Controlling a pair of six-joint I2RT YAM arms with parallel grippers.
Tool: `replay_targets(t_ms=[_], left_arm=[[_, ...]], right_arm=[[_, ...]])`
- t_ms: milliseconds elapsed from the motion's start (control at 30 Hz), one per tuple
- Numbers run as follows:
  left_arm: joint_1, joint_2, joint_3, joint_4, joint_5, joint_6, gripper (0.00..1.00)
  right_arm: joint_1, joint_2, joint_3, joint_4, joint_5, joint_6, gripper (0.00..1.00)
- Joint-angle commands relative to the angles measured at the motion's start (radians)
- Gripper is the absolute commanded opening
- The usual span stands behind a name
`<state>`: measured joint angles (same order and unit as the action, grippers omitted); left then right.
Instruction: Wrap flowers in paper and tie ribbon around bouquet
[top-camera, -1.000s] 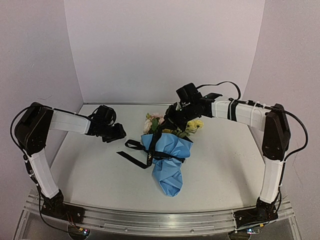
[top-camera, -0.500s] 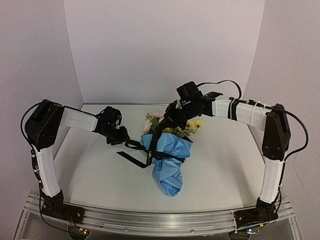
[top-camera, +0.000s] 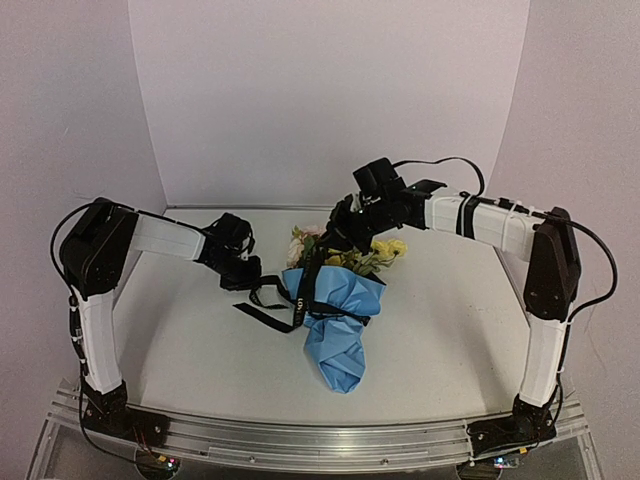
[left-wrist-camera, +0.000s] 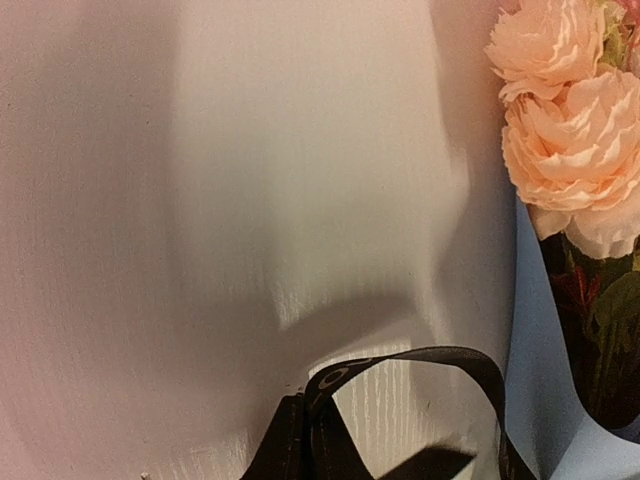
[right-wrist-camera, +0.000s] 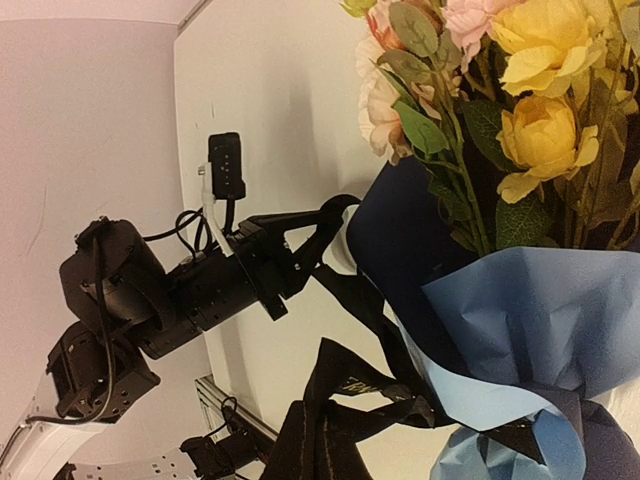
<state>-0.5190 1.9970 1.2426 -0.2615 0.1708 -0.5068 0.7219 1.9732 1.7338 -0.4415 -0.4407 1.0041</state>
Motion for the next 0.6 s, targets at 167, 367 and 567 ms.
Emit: replay_targets(t_ms=[167,367,567], left_arm=[[0.000,-0.206,0.131,-0.032,0.193,0.157,0.00],[0.001,-0.186,0.245,-0.236,0.290,0.113,0.00],[0.005,-0.209,0.236,-0.262,0.515,-0.074,0.00]], right_arm=[[0.019,-0.028,0.036,0.030,-0.002,-0.062,0.00],[0.029,-0.044,0.017,0.036,0.008,-0.071,0.00],[0.030,-0.050,-0.001,0.042,0.007,-0.074,0.00]])
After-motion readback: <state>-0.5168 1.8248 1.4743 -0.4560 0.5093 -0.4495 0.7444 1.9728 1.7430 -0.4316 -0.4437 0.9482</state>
